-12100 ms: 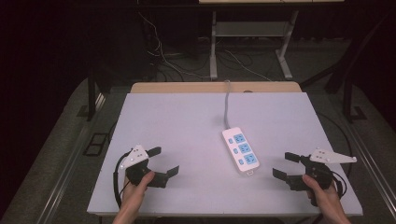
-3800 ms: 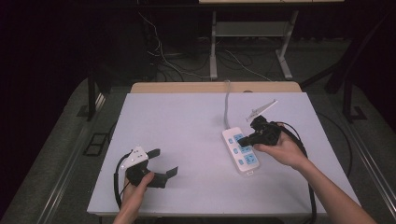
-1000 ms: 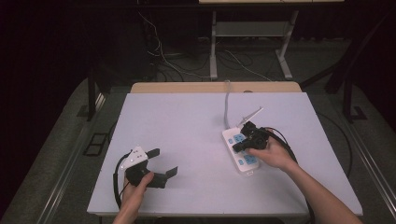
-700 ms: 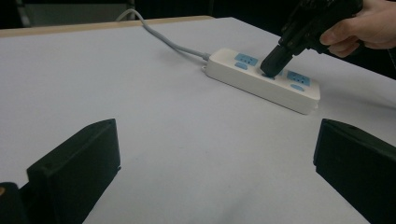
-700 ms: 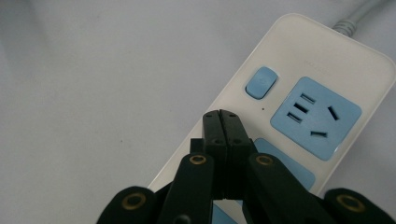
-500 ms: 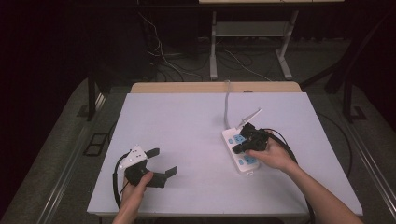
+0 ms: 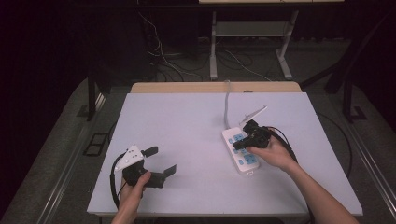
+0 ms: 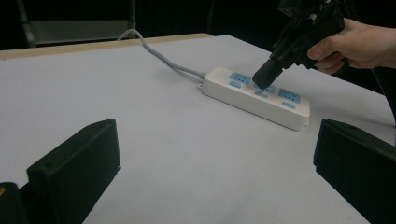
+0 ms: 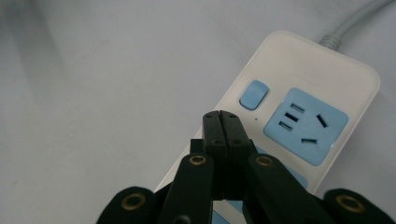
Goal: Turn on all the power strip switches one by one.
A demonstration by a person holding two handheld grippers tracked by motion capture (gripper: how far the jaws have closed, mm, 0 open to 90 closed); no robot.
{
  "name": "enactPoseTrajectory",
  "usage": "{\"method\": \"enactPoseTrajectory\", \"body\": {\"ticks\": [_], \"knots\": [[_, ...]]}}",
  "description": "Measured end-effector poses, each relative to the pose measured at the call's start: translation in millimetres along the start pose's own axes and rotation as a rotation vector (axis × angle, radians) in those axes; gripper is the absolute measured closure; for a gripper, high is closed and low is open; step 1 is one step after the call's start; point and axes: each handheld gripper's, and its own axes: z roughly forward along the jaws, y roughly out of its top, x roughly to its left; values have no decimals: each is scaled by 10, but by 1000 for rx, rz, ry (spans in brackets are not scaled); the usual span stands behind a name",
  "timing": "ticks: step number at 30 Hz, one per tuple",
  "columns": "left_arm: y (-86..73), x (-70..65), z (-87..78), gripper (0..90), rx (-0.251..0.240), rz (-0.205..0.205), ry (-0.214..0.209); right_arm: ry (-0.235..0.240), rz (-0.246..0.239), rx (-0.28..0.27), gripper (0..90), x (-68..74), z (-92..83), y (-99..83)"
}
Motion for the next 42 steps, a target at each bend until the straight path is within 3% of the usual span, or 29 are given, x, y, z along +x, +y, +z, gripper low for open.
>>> {"method": "enactPoseTrajectory", "body": {"ticks": [11,18,30,42], "knots": [[-1,-37,15,0,4,8,-10,-7,14,-42,900,-62,-162,84],[-8,-44,27,0,10,10,-12,-13,7,-37,900,-69,-198,190],[-27,-30,39,0,20,12,-10,-18,-5,-10,900,-78,-126,349],[-35,-18,47,0,29,14,-8,-17,12,16,900,-157,10,363]]}}
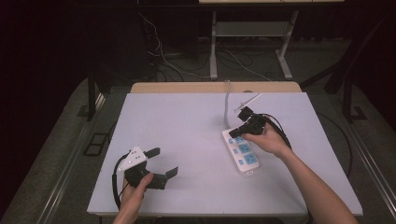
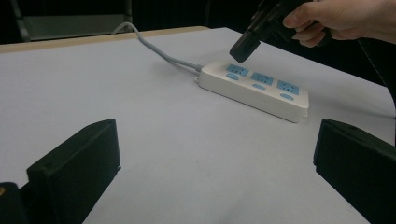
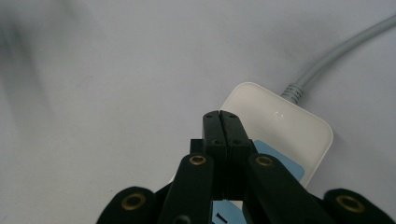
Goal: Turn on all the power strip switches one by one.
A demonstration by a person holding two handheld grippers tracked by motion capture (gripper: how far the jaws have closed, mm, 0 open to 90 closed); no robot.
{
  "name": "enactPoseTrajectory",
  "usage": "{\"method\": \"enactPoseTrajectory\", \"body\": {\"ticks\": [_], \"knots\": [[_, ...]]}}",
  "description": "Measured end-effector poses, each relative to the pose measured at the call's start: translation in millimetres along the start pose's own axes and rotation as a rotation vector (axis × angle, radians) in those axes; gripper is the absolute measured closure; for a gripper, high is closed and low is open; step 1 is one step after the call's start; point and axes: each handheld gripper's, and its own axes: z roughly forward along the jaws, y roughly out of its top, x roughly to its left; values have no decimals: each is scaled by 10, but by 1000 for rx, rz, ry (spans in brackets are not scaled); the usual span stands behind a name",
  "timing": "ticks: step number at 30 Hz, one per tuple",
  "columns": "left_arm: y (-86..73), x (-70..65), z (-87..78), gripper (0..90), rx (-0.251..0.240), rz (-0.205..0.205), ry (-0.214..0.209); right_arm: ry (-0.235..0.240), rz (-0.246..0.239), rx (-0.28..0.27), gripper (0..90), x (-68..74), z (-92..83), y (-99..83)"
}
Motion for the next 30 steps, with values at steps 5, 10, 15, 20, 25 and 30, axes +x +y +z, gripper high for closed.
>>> {"method": "enactPoseTrajectory", "body": {"ticks": [5,10,15,20,25,30], "knots": [[-4,7,1,0,3,1,2,3,5,2,900,-23,50,4],[-6,10,1,0,4,0,1,4,7,16,900,-27,97,6],[-7,15,-1,0,6,2,3,8,3,25,900,-29,148,8],[-8,20,-2,0,1,-2,4,-5,-5,45,900,-28,192,1],[-11,27,-6,0,2,-4,5,-14,-5,38,900,-18,201,-9],[-8,23,-8,0,1,-2,4,-24,-12,46,900,-7,212,-7]]}}
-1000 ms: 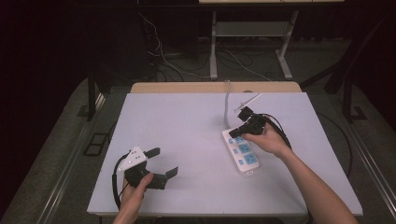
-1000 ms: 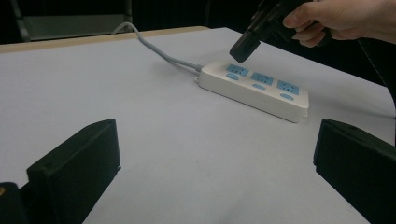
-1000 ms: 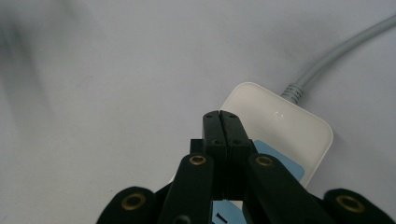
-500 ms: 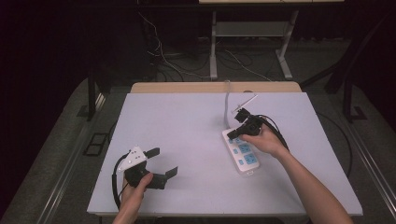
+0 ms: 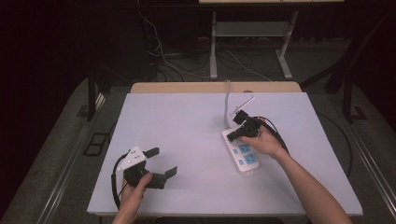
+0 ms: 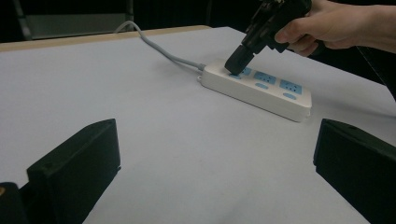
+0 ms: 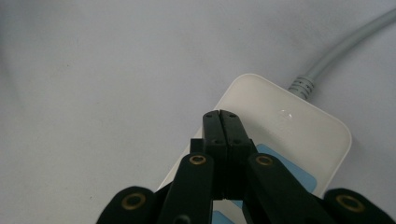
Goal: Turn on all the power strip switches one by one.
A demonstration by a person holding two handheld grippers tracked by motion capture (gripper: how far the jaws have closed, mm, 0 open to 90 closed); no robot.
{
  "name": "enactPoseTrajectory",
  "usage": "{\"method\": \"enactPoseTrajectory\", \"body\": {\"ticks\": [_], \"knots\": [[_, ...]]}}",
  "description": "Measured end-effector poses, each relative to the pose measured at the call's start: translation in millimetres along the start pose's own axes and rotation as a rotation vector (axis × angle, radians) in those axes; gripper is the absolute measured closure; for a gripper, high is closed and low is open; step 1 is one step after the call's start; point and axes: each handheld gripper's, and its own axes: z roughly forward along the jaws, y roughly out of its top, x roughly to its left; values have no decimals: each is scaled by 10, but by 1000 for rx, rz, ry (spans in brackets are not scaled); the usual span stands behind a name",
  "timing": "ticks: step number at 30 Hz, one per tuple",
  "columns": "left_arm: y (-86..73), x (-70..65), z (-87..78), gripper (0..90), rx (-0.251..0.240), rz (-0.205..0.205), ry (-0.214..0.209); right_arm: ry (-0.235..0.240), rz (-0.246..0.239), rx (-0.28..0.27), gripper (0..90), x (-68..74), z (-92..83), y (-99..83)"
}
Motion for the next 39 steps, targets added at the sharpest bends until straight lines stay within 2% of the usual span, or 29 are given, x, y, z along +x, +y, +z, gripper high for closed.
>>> {"method": "enactPoseTrajectory", "body": {"ticks": [18,23,30,39], "knots": [[2,-9,4,0,6,6,-3,9,9,-8,900,-14,24,-22],[-1,-1,9,0,6,6,-4,-25,-18,2,900,35,22,-5],[-11,6,18,0,8,0,-5,-16,-9,-3,900,37,7,-5],[-13,2,20,0,8,-2,-5,-3,-1,-49,900,69,-110,12]]}}
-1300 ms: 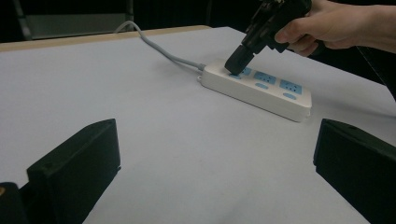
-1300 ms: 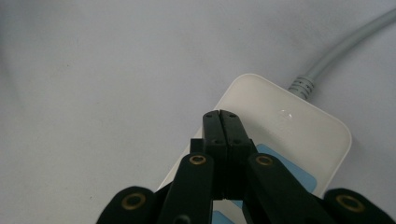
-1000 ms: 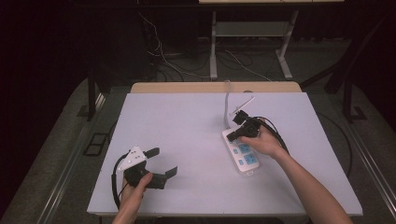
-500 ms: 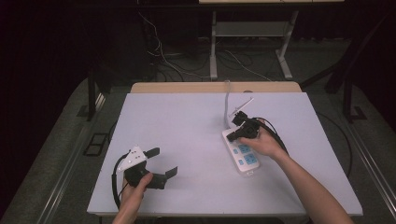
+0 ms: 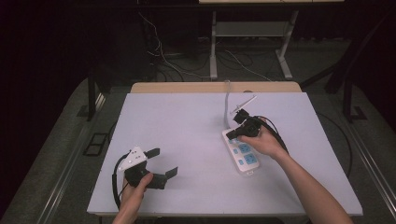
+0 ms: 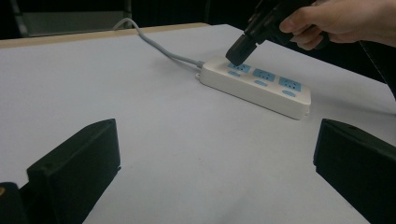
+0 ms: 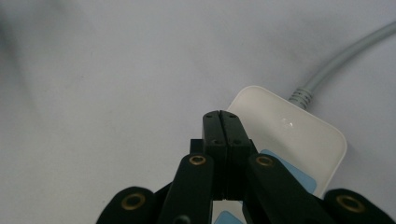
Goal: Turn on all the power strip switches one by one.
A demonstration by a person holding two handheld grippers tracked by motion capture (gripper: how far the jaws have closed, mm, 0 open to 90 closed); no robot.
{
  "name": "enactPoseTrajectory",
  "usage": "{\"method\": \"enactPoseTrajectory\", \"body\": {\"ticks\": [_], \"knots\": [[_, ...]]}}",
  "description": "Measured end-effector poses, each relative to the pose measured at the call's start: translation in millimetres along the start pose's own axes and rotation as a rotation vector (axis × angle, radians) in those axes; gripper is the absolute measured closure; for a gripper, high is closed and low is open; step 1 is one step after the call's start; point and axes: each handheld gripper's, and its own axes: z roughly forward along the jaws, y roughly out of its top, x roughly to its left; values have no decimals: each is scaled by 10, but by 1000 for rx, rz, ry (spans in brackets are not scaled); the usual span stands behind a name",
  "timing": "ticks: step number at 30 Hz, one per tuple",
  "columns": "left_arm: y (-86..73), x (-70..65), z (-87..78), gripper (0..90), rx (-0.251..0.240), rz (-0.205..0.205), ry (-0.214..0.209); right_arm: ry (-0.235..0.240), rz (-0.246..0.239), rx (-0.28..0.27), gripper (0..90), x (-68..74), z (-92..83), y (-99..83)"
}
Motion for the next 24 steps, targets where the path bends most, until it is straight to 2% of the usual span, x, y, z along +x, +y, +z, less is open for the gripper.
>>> {"method": "enactPoseTrajectory", "body": {"ticks": [8,12,13,16,24], "knots": [[0,0,-2,0,-2,-2,0,-5,10,-54,900,-35,-191,-31],[-5,1,0,0,-2,-3,1,-8,18,-100,900,-55,-329,-64],[-3,-2,0,0,-2,-3,2,-14,23,-109,842,-54,-362,-74],[-1,-10,6,0,-3,-4,0,-21,35,-138,768,-48,-450,-115],[-3,-19,21,0,-1,-4,-4,-54,74,-220,473,-5,-678,-274]]}}
